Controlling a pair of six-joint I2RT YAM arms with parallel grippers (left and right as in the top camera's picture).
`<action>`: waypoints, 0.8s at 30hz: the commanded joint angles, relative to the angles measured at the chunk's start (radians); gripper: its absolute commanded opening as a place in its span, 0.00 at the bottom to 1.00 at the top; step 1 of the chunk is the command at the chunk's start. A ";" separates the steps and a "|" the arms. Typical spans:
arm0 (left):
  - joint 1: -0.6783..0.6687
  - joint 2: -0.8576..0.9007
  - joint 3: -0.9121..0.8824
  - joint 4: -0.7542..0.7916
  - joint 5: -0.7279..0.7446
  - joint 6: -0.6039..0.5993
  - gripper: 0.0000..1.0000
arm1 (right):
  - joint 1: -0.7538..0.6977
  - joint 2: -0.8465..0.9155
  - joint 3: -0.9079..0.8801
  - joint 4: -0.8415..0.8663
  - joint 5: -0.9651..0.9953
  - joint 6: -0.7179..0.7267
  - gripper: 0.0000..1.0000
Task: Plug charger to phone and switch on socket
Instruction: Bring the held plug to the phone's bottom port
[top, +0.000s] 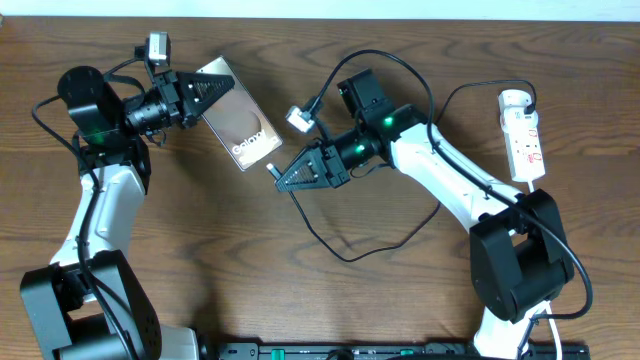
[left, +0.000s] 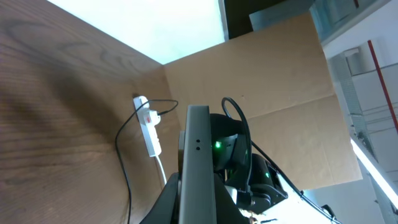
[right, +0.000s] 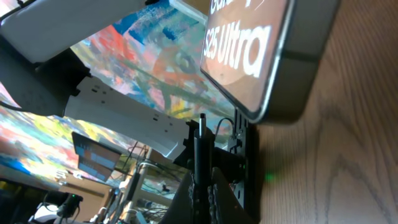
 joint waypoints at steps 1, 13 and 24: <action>-0.001 -0.018 0.009 0.011 0.026 -0.002 0.07 | -0.012 -0.002 -0.002 0.001 -0.016 0.007 0.01; -0.001 -0.018 0.009 0.012 0.006 -0.005 0.07 | -0.012 -0.002 -0.002 0.013 -0.015 0.015 0.01; -0.001 -0.018 0.009 0.012 0.005 -0.006 0.07 | -0.011 -0.002 -0.002 0.105 0.011 0.119 0.01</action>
